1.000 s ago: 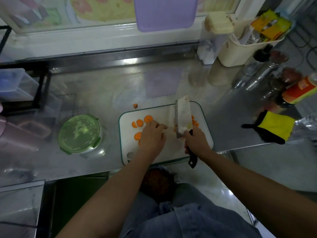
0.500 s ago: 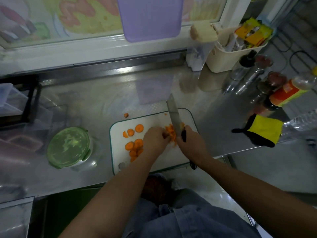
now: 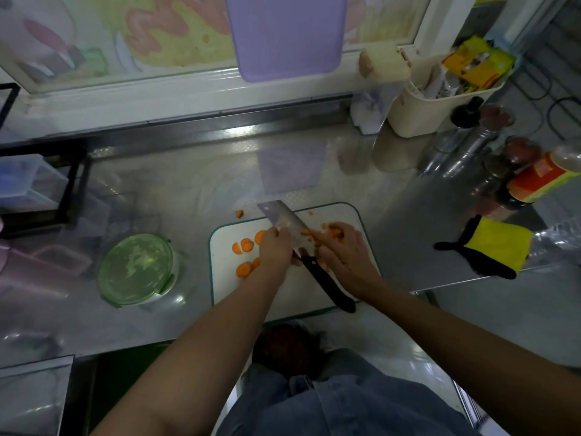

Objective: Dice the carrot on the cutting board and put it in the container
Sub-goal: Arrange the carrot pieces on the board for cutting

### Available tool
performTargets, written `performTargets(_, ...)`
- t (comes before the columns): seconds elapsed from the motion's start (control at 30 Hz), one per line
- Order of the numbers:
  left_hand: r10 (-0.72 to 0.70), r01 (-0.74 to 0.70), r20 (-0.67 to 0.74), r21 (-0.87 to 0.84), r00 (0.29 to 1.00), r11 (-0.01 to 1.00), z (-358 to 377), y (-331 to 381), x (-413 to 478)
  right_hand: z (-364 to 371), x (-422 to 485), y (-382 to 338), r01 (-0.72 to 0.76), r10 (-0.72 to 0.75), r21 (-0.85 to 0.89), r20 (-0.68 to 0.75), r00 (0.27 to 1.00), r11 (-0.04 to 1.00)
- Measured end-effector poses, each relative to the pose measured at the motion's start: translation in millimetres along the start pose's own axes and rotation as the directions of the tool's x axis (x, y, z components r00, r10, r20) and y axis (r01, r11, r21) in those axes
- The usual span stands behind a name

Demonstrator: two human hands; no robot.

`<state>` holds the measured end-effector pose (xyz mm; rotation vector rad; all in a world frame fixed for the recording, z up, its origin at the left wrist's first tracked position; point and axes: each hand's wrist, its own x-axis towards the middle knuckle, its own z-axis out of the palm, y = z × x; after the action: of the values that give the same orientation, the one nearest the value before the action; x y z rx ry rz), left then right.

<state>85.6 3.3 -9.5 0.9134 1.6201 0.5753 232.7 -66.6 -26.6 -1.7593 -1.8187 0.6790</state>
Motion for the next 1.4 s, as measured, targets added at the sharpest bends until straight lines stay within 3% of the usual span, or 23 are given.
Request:
performTargets(0.13,0.006,-0.007,-0.015,-0.011,1.0,1.0,-1.4,0.4,-3.0,6.6,6.5,-0.3,-0.013,0.015,-0.012,0.212,0.977,1.0)
performTargets(0.3,0.041,-0.041,-0.018,0.014,0.999,0.999,-7.3,-2.7,0.1,13.9,8.4,7.0,-0.216,0.224,-0.075,0.13,0.966,0.974)
performTargets(0.47,0.017,-0.016,-0.016,0.027,1.0,1.0,-9.8,-6.3,1.6,14.8,10.5,-4.5,-0.096,0.092,0.006,0.236,0.967,0.995)
performTargets(0.63,0.07,-0.069,-0.002,0.079,0.998,0.994,-13.2,-6.1,0.8,22.6,15.8,-3.4,-0.262,0.273,-0.076,0.221,0.936,0.962)
performTargets(0.77,0.099,-0.098,0.004,0.105,0.995,0.99,-15.8,-8.8,0.7,25.2,14.6,-9.2,-0.107,0.127,-0.092,0.261,0.957,0.99)
performTargets(0.9,0.095,-0.093,-0.013,0.11,0.995,0.99,-20.4,-12.1,0.9,29.4,18.5,-7.6,-0.23,0.247,-0.112,0.172,0.954,0.967)
performTargets(1.03,0.087,-0.084,-0.025,0.103,0.996,0.991,-23.9,-13.0,1.4,23.0,18.8,-17.3,-0.019,0.018,0.012,0.092,0.996,1.0)
performTargets(1.1,0.093,-0.088,-0.032,0.115,0.995,0.989,-22.9,-10.7,1.7,17.3,20.3,-22.4,-0.051,0.041,0.054,0.178,0.983,0.997)
performTargets(1.23,0.117,-0.112,-0.042,0.109,0.992,0.988,-14.0,-1.6,4.3,15.3,20.9,-16.8,-0.058,0.07,-0.045,0.325,0.943,0.997)
performTargets(1.33,0.122,-0.12,0.063,-0.037,0.99,0.992,-0.5,7.3,4.7,8.8,23.5,-7.3,-0.139,0.134,0.012,0.209,0.969,0.99)
performTargets(1.4,0.163,-0.162,0.107,-0.022,0.981,0.987,8.0,11.8,5.6,-2.8,27.0,2.9,-0.161,0.162,-0.016,0.068,0.984,0.987)
